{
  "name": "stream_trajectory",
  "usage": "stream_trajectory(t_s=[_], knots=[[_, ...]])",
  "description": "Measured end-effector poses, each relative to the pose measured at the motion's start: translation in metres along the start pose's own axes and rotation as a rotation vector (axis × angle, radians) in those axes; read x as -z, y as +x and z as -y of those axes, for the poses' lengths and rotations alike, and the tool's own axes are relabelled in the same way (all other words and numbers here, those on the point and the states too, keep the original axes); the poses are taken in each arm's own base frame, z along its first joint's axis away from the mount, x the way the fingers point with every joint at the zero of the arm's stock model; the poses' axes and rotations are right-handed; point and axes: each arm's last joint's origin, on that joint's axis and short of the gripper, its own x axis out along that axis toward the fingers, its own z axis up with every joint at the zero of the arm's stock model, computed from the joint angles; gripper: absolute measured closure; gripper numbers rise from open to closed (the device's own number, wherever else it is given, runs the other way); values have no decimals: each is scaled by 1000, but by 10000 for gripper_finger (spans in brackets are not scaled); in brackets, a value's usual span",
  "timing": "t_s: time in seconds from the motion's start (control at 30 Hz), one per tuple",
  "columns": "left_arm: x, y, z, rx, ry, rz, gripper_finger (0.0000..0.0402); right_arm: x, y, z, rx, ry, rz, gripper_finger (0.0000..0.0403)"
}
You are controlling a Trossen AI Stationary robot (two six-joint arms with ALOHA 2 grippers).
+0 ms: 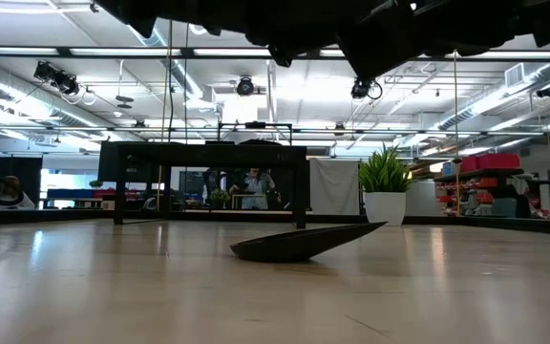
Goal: Pick & Place Mini shaped plates
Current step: Stack the black square plate on top of the square plate on the shelf
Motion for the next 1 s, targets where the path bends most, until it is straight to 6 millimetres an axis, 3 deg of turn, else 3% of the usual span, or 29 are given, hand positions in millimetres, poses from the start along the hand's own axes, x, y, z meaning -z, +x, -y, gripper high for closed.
stream_trajectory(t_s=[0.47,0.6,0.8,1.0], knots=[[3,0,0,101,10,-21,389,0,0,0,-3,-29,2,392],[3,0,1,124,9,-17,392,-1,0,1,8,-112,16,370],[2,0,1,118,-18,-11,396,-14,-12,7,145,-254,54,296],[4,-1,1,100,-23,-45,392,-26,-34,12,308,-207,48,239]])
